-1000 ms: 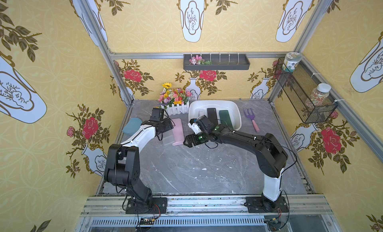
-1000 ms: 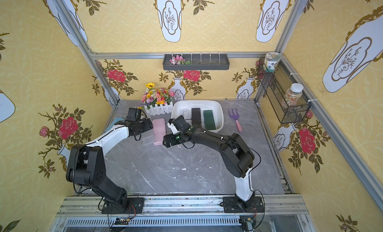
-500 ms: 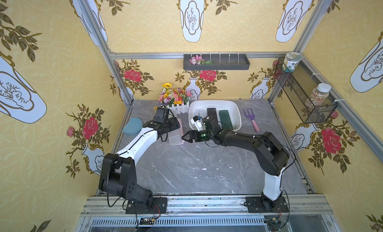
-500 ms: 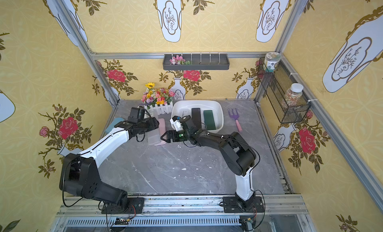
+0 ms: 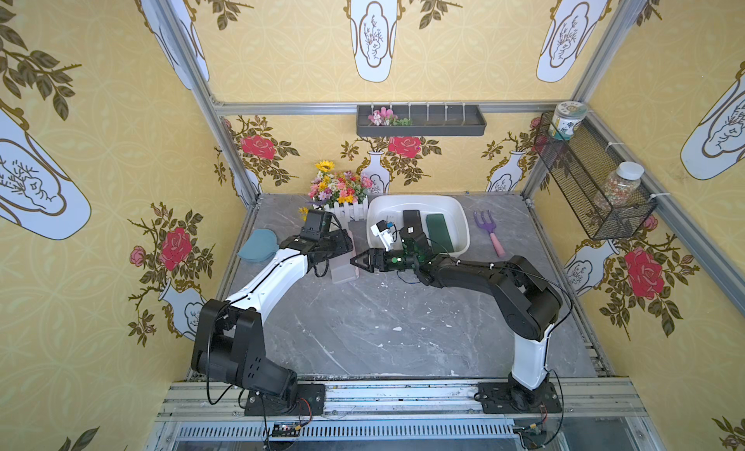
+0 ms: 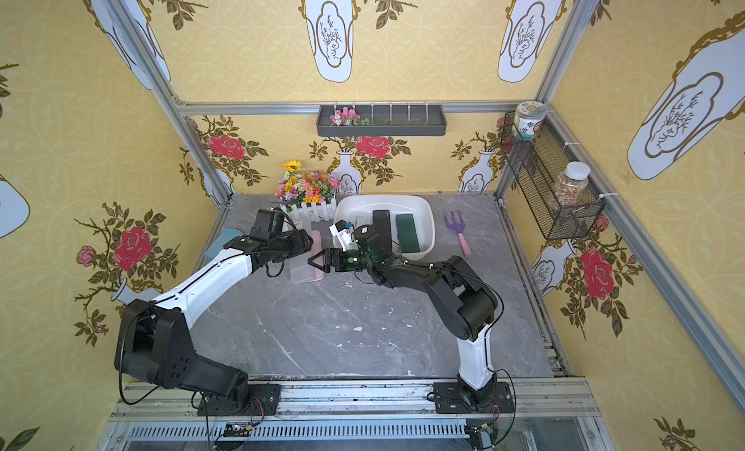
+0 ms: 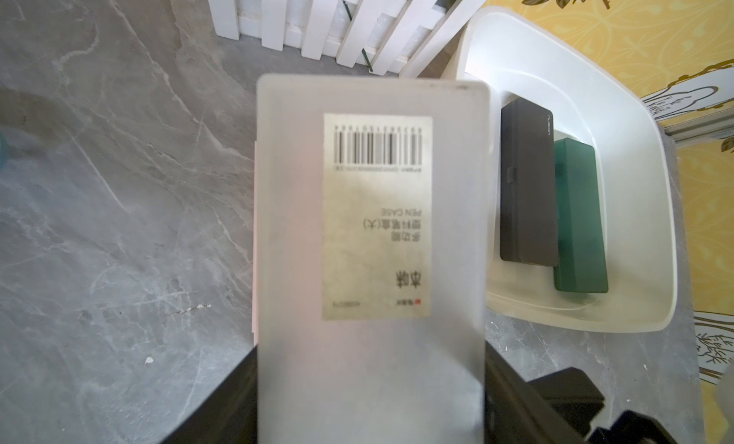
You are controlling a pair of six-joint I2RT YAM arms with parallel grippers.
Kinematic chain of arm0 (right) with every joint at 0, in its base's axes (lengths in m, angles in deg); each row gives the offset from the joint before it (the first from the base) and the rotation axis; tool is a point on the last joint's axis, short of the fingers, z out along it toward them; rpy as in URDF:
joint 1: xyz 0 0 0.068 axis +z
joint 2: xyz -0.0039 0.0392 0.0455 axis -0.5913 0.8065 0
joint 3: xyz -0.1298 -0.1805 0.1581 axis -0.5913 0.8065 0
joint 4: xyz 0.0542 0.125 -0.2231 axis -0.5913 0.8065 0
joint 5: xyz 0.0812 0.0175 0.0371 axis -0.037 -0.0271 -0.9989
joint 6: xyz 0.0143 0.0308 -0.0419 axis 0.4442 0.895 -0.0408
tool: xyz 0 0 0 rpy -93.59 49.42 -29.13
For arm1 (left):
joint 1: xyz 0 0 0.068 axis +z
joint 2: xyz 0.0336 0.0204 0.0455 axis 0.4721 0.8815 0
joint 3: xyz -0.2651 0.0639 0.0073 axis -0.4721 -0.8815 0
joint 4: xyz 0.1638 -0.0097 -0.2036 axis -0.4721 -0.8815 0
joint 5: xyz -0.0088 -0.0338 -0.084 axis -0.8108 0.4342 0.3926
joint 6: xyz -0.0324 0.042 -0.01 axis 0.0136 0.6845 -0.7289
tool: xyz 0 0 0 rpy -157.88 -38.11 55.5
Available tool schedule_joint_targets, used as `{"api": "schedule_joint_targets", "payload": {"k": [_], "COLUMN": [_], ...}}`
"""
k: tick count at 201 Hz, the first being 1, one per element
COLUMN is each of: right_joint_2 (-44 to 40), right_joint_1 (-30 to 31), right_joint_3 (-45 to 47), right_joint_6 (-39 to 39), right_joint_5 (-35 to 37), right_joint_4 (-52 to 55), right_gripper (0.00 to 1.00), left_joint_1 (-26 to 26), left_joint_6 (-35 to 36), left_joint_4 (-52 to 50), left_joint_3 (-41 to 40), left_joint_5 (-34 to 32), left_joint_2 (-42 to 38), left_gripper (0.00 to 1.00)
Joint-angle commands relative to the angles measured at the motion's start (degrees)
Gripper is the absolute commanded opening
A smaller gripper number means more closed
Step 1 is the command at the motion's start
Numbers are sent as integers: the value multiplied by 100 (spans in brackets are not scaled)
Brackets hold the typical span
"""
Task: Put the pencil case into the storage box
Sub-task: Pick up the pencil case from the center of the board.
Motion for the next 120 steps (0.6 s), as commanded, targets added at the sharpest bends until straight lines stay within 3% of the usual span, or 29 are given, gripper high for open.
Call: {"api": "schedule_joint_targets", "payload": {"k": [1,34,120], "right_joint_2": [103,195,145], "right_joint_1": [76,159,231], "right_joint_3": [-147,-271,-373], "right_joint_6": [158,119,-106], "right_joint_5": [-119,-58,226], "right_joint_4": [-368,-242,179], "right_gripper": [95,93,65], "left_joint_1": [-45,-100,-171], "left_joint_6": [-47,-72,-113], "left_joint_4": [86,104,130], "left_joint_3": [-20,-17,20], "left_joint_5": [112,112,112], "left_joint_2": [-21,-39,-52], "left_gripper": [72,72,72]}}
